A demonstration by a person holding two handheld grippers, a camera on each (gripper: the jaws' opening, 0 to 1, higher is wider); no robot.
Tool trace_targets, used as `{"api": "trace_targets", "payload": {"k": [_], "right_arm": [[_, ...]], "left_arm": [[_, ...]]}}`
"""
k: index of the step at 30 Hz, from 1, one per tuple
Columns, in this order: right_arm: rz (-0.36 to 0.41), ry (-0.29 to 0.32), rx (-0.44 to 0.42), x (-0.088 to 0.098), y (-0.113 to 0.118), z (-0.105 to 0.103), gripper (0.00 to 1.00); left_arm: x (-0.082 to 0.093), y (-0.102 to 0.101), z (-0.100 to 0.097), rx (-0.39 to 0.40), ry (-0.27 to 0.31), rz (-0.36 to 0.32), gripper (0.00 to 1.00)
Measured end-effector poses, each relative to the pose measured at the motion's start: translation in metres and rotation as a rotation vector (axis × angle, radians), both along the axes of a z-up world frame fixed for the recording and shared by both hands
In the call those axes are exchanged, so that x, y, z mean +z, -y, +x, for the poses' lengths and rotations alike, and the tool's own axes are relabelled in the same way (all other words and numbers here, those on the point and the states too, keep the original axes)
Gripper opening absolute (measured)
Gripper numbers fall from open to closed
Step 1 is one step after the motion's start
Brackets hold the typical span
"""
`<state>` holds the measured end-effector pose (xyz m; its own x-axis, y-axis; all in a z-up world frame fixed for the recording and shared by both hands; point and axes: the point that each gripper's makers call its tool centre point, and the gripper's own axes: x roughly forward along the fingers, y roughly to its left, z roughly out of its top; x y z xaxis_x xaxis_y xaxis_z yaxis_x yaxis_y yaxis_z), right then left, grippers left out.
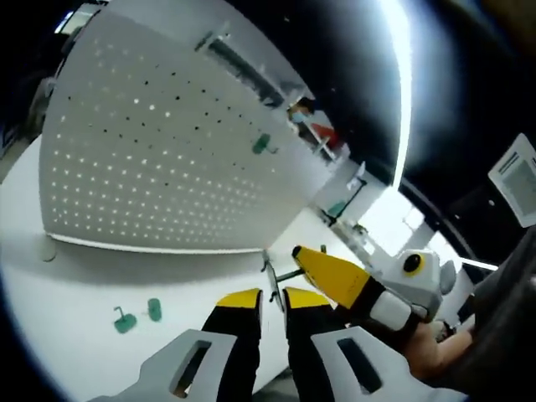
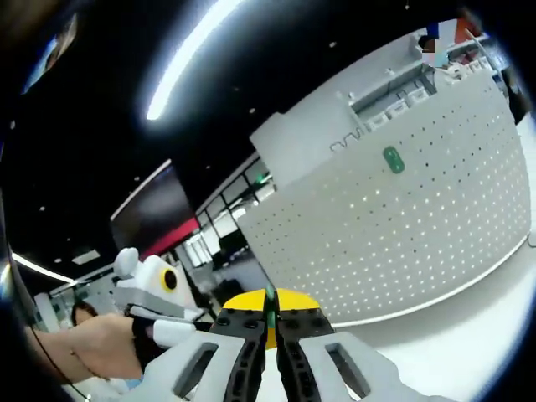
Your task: Insert the hook assembly into the mounting plate slot until the hook locks in place.
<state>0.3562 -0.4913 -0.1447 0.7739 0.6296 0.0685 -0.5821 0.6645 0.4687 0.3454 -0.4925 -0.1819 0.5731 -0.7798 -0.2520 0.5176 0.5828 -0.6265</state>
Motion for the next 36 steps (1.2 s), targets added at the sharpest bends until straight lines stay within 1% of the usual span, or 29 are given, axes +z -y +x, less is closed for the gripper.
{"api": "trace_targets", "payload": {"k": [10,12,13,14,16,19,20,21,24,25,28,33,34,35,36], "right_arm": [[-0.008,0.015,-0.007,0.004,-0.001,-0.004,0.0],[0.0,0.01,-0.005,0.004,-0.002,-0.004,0.0],[0.029,-0.005,0.002,0.004,-0.003,-0.004,0.0],[0.024,-0.006,0.001,0.003,-0.002,-0.003,0.0],[0.022,0.0,0.006,0.006,-0.004,-0.004,0.0],[0.018,0.01,0.007,0.012,-0.006,-0.004,0.01],[0.024,0.001,0.012,0.013,-0.006,-0.004,0.01],[0.042,-0.028,0.021,0.013,-0.007,-0.005,0.01],[0.121,-0.086,0.042,0.018,-0.008,-0.006,0.03],[0.114,-0.089,0.053,0.019,-0.007,-0.006,0.04],[0.087,-0.077,0.067,0.022,-0.009,-0.009,0.06],[0.083,-0.083,0.094,0.027,-0.01,-0.014,0.11],[0.067,-0.077,0.099,0.027,-0.011,-0.016,0.12],[0.056,-0.075,0.099,0.027,-0.011,-0.016,0.12],[0.049,-0.069,0.1,0.027,-0.011,-0.016,0.12]], "left_arm": [[0.004,-0.006,0.002,0.015,0.035,0.028,0.04],[0.005,-0.006,0.003,0.014,0.044,0.047,0.03],[0.005,-0.007,0.004,0.022,0.051,0.059,0.03],[0.005,-0.01,0.007,0.031,0.079,0.094,0.02],[0.008,-0.01,0.006,0.03,0.096,0.121,0.02],[0.014,-0.012,0.007,0.04,0.108,0.123,0.01],[0.015,-0.013,0.007,0.044,0.113,0.123,0.01],[0.016,-0.013,0.007,0.045,0.122,0.13,0.01],[0.022,-0.014,0.007,0.063,0.168,0.152,0.01],[0.024,-0.016,0.008,0.066,0.197,0.181,0.01],[0.027,-0.016,0.008,0.072,0.235,0.224,0.01],[0.029,-0.023,0.009,0.079,0.286,0.285,0.01],[0.029,-0.025,0.01,0.081,0.303,0.306,0.01],[0.028,-0.027,0.011,0.08,0.331,0.349,0.01],[0.029,-0.028,0.011,0.084,0.356,0.374,0.01]]}}
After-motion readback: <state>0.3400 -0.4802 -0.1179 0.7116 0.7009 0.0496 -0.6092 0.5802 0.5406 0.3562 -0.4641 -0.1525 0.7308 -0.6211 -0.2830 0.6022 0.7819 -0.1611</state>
